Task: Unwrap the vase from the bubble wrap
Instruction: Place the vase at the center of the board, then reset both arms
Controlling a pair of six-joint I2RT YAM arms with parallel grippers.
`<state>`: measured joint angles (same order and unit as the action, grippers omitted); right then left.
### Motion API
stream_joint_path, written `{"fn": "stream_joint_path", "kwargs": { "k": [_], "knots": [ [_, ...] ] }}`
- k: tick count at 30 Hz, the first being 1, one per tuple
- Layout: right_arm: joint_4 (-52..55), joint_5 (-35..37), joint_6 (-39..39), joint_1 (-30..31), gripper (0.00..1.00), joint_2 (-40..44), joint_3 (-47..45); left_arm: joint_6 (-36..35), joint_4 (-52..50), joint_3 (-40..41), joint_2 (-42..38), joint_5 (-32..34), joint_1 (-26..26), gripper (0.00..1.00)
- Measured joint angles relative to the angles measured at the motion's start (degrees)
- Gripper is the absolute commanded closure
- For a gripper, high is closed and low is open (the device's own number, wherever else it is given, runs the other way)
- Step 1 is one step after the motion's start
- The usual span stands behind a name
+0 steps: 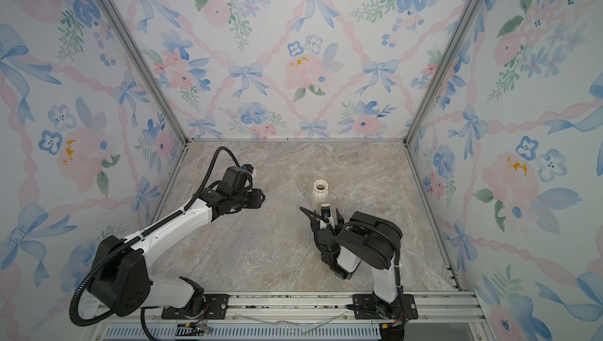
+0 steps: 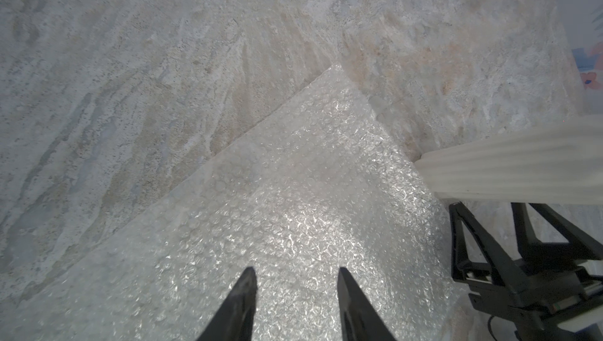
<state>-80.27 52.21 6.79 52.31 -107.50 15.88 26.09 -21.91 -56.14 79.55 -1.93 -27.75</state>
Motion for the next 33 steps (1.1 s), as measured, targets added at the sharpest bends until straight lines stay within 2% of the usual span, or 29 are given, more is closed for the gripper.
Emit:
{"fn": "stream_joint_path", "kwargs": {
  "k": [4, 8, 10, 13, 15, 18, 20, 23, 25, 28, 29, 30, 31, 33],
  "knots": [
    [0.50, 2.34, -1.05, 2.34, 0.16, 10.51, -4.24, 0.02, 0.00, 0.00, -0.66, 0.02, 0.00, 0.56],
    [7.72, 5.81, -4.11, 6.43, 0.14, 28.72, -6.58, 0.02, -0.04, -0.66, -1.09, -0.07, 0.02, 0.56],
    [19.56, 6.75, -3.76, 7.54, 0.14, 41.88, -5.57, 0.04, -0.07, -1.31, -1.09, -0.26, 0.22, 0.56],
    [43.10, 7.21, 1.25, 5.95, 0.13, 64.78, -0.28, 0.04, -0.07, -2.23, -1.09, -0.70, 0.98, 0.56],
    [55.25, 7.10, 3.39, 2.84, 0.03, 78.20, 3.23, 0.02, -0.07, -2.73, -1.11, -1.09, 2.14, 0.56],
    [70.38, 6.97, 4.48, -3.93, 0.02, 90.60, 8.66, -0.22, -0.44, -3.85, -1.11, -1.92, 4.74, 0.56],
    [80.26, 6.56, 4.37, -9.18, 0.04, 91.12, 13.97, -0.79, -0.50, -4.85, -1.11, -2.36, 6.80, 0.55],
    [92.67, 3.56, 3.37, -18.23, 0.04, 83.89, 23.10, -2.58, -0.55, -6.82, -1.03, -2.40, 10.78, 0.55],
    [100.02, -3.06, 3.10, -27.50, 0.03, 74.79, 30.16, -3.80, -0.50, -8.46, -0.50, -2.36, 13.09, 0.55],
    [106.97, -21.05, 5.44, -47.15, 0.03, 57.22, 41.22, -5.66, -0.42, -11.06, 0.72, -1.03, 15.72, 0.52],
    [107.10, -26.49, 6.60, -52.26, 0.04, 51.74, 43.60, -6.29, -0.22, -11.61, 1.01, -0.44, 16.24, 0.46],
    [106.27, -30.64, 7.37, -55.87, 0.04, 46.34, 44.78, -7.06, 0.50, -11.89, 1.22, 0.09, 16.68, 0.34],
    [105.61, -33.16, 7.56, -57.44, 0.04, 42.66, 44.87, -7.58, 1.40, -11.89, 1.29, 0.68, 17.05, 0.05],
    [104.43, -38.47, 8.07, -58.73, 0.04, 35.43, 44.50, -8.87, 5.35, -10.71, 1.14, 2.03, 17.94, 0.02]
  ]
}}
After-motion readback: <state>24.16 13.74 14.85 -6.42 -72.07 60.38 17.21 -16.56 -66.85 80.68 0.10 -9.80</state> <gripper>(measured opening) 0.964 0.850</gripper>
